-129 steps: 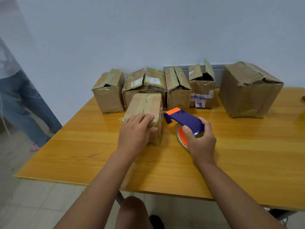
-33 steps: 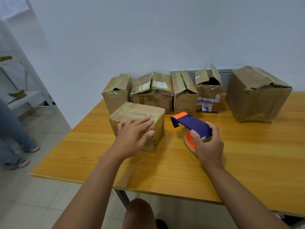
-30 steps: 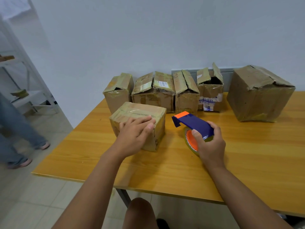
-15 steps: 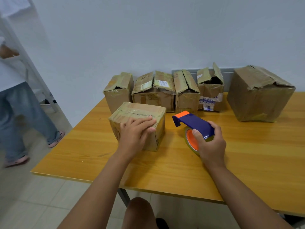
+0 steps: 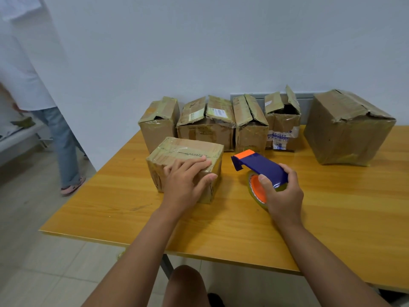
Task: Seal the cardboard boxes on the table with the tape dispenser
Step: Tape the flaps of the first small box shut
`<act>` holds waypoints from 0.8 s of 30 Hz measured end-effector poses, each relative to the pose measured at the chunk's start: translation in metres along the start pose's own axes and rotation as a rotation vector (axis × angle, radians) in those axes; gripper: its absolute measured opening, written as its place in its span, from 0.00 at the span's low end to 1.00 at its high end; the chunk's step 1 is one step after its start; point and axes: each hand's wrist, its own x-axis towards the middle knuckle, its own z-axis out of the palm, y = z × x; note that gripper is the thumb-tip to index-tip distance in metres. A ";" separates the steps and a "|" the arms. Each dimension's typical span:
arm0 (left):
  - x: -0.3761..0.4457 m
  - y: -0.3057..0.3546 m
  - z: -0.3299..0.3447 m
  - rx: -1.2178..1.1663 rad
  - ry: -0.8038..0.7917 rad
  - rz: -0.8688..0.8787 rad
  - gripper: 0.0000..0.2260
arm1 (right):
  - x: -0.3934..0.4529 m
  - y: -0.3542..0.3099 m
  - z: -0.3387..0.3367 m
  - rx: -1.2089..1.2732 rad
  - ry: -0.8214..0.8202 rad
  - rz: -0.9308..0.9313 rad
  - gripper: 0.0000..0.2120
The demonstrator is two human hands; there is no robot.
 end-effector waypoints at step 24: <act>0.002 -0.013 -0.008 -0.133 -0.121 -0.002 0.18 | 0.001 0.003 0.001 0.002 0.012 -0.009 0.28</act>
